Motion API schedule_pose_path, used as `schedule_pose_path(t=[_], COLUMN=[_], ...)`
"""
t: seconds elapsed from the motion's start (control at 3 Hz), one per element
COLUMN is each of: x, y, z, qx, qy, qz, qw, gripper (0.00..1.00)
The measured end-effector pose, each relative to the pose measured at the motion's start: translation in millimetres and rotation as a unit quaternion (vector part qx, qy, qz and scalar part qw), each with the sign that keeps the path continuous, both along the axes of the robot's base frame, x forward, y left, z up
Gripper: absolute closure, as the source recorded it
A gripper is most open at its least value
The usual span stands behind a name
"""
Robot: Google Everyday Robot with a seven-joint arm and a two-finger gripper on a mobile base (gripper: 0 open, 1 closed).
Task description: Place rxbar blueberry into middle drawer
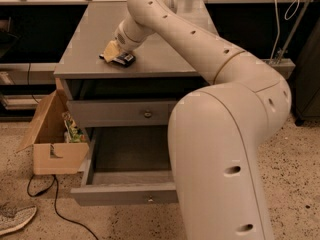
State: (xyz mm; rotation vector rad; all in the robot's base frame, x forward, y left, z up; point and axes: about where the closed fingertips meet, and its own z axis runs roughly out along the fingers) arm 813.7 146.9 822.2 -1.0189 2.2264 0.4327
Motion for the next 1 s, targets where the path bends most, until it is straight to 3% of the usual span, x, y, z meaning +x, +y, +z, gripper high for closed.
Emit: schedule_pose_path(t=[0.33,0.67,1.0], x=[-3,-17,-47], y=[-2,-24,-50], z=[10,47,86], qx=[0.006,0.050,0.105], qy=[-0.005,-0.044,-0.088], qz=[0.002,-0.006,-0.005], qw=[1.0000,0.9978,0.9906], gripper=[0.95,1.00,1.00])
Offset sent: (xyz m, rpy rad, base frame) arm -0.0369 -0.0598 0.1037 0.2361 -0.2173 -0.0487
